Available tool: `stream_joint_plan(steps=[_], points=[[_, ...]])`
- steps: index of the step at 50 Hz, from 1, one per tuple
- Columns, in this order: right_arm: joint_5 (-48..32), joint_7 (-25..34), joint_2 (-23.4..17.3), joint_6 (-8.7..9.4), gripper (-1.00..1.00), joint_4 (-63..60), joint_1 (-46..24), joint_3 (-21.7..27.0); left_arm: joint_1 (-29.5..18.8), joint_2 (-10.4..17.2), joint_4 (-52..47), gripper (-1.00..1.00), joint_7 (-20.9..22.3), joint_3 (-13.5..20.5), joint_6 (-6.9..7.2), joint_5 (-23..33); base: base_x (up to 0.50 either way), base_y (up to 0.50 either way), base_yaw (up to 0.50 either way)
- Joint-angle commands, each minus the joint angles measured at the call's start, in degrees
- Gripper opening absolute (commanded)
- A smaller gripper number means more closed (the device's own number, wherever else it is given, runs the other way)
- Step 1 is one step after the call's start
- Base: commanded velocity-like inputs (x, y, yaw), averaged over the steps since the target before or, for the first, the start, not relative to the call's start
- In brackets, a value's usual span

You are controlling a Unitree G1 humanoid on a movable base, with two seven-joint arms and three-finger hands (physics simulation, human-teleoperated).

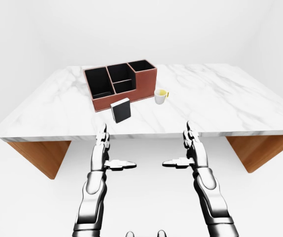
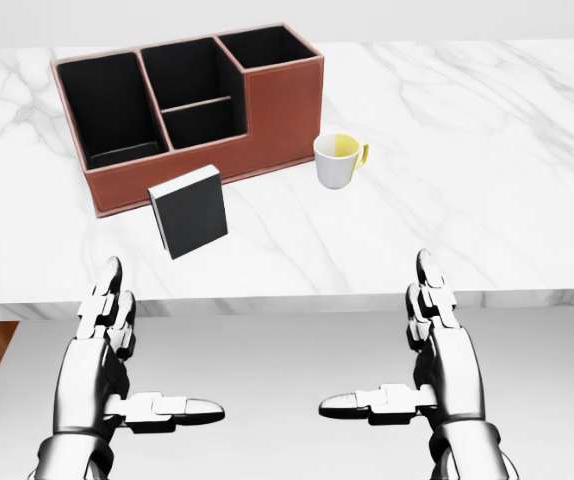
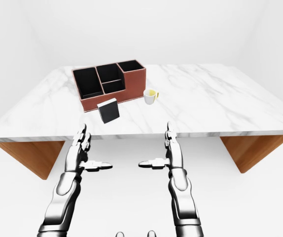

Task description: Pick up the book and place it in the front compartment of the caddy.

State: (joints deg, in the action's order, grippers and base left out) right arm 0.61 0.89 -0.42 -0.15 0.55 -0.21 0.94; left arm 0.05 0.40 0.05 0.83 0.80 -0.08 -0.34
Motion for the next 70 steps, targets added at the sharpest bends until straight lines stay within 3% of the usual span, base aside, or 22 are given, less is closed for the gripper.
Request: stream_joint_plan(steps=[1, 5, 15, 18, 23, 27, 30, 35, 36, 59, 70], points=[[0.98, 1.33, -0.7, -0.31, 1.0, 1.28, -0.49, 1.45, -0.08, 0.68, 0.35, 1.0, 1.29, 1.34, -0.17, -0.52, 0.0, 0.0, 0.0], [0.85, 1.49, -0.65, 0.16, 1.0, 0.33, -0.02, 1.12, -0.27, 0.77, 0.83, 1.0, 1.42, 1.47, -0.57, -0.59, 0.0, 0.0, 0.0], [0.9, 1.8, -0.64, 0.54, 1.0, -0.2, 0.2, 1.09, 0.11, 0.58, -0.8, 1.0, 1.48, 1.52, 0.69, -1.18, 0.0, 0.0, 0.0], [0.91, 1.79, -0.65, 0.34, 1.0, 0.19, -0.01, 1.17, 0.0, 0.61, -0.27, 1.0, 1.36, 1.44, 0.28, -1.02, 0.0, 0.0, 0.0], [0.17, 0.79, -0.57, -0.68, 1.0, 0.26, 0.02, 1.3, 0.23, 0.71, -0.67, 1.0, 1.3, 1.31, 0.72, -0.69, 0.0, 0.0, 0.0], [0.16, 0.96, -0.58, 0.81, 1.0, -1.7, 0.6, 1.01, 0.13, 0.77, -0.32, 1.0, 1.16, 1.41, 0.54, -0.18, 0.0, 0.0, 0.0], [0.03, 1.02, -0.51, 1.8, 1.0, -2.95, 0.99, 0.76, 0.8, 0.74, -2.06, 1.0, 1.14, 1.19, 1.65, 0.12, 0.0, 0.0, 0.0], [-0.72, 1.05, -0.53, 3.65, 1.0, -5.39, 1.56, 0.43, 1.23, 0.74, -5.85, 1.0, 1.06, 1.36, 5.08, 0.13, 0.0, 0.0, 0.0], [-0.53, 1.34, -0.57, 5.15, 1.0, -7.41, 1.93, 0.41, 1.71, 0.72, -7.86, 1.0, 1.03, 1.09, 5.08, 0.45, 0.0, 0.0, 0.0], [-1.28, 1.97, -0.52, 5.15, 1.0, -20.61, 1.13, 0.26, 0.48, 1.57, -20.02, 1.0, 2.32, 3.25, 5.08, 0.5, 0.0, 0.0, 0.0], [-2.54, 2.52, -1.2, 5.15, 1.0, -23.55, -0.65, 0.46, -1.42, 2.27, -20.96, 1.0, 3.03, 4.78, 5.08, 0.19, 0.0, 0.0, 0.0]])
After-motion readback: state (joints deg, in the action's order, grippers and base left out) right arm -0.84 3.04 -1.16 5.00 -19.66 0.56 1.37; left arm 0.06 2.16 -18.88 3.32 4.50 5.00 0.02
